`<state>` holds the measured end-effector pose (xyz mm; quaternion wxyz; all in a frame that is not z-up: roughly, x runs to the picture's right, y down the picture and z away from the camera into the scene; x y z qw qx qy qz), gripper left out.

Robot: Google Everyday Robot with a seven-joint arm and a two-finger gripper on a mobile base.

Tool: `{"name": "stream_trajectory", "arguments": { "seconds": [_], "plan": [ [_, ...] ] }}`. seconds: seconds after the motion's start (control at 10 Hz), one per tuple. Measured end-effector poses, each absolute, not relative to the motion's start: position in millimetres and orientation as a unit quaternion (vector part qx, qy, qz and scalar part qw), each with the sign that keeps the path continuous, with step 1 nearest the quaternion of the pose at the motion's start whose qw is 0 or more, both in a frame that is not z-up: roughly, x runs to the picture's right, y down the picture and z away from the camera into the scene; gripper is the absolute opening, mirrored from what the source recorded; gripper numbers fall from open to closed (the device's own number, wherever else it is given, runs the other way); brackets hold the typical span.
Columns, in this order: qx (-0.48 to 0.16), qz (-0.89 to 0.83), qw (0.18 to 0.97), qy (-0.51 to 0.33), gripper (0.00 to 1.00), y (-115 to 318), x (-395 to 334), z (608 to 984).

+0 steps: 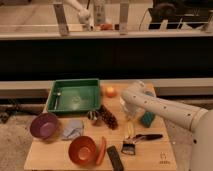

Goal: Place banana in purple bowl

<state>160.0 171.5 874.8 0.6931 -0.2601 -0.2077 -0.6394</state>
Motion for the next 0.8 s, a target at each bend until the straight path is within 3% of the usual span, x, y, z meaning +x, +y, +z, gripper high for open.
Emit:
{"name": "stream_trajectory", "arguments": {
  "seconds": [0.3, 0.8],
  "plan": [
    [-0.242, -0.640, 0.697, -0.215, 0.09, 159.8, 147.3, 860.6],
    [-0.153, -0.647, 0.694, -0.278, 0.09, 112.8, 65.0, 785.8]
  ]
}}
